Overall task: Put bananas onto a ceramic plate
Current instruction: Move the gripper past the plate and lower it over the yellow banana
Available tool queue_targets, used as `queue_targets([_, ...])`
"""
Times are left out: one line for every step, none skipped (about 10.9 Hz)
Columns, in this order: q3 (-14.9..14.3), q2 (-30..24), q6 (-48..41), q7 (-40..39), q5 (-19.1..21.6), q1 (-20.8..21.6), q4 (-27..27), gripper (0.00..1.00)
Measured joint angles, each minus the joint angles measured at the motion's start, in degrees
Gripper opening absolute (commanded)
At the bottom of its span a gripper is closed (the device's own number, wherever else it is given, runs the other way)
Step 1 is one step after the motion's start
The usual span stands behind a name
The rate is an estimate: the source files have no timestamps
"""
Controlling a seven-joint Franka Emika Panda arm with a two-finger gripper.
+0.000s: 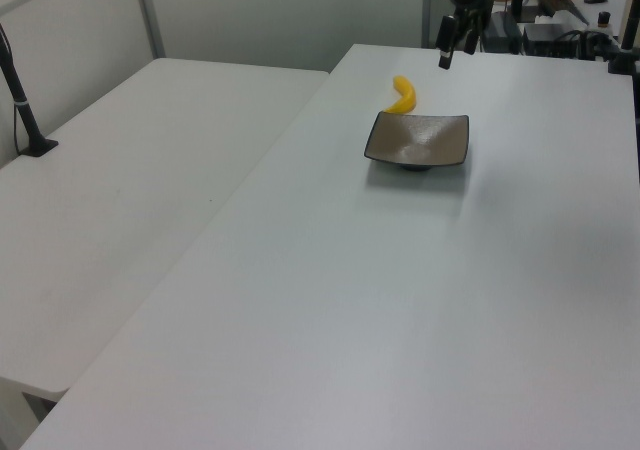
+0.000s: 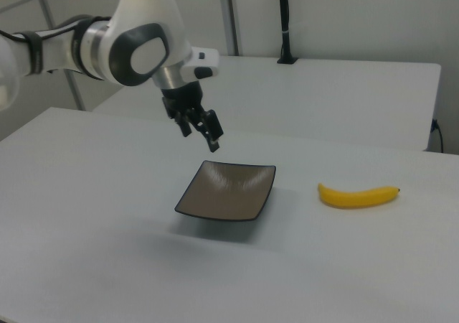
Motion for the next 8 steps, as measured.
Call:
queue_targets([-0.13,2.14,1.78,2.43,0.00,-1.12,1.75,1.00])
queue_targets([-0.21,5.03,3.35,4.37,0.00,-2.57,4.19,1.00])
queue_targets([-0.28,7.98,5.71,5.28,-0.07,-4.01,6.22,1.00])
queue_targets([-0.35,10.57,9.03,5.80,-0.08,-5.33,7.48,1.00])
queue_targets([-0.44,12.65,11.89,6.27,-0.08,-6.41,8.20,1.00])
queue_targets([-0.52,14.61,14.54,7.16,-0.10,-7.54,8.83,1.00])
queue_targets([-0.57,16.68,16.45,7.78,-0.10,-8.77,10.07,1.00])
queue_targets([-0.62,19.10,17.30,8.30,-0.10,-10.15,12.36,1.00])
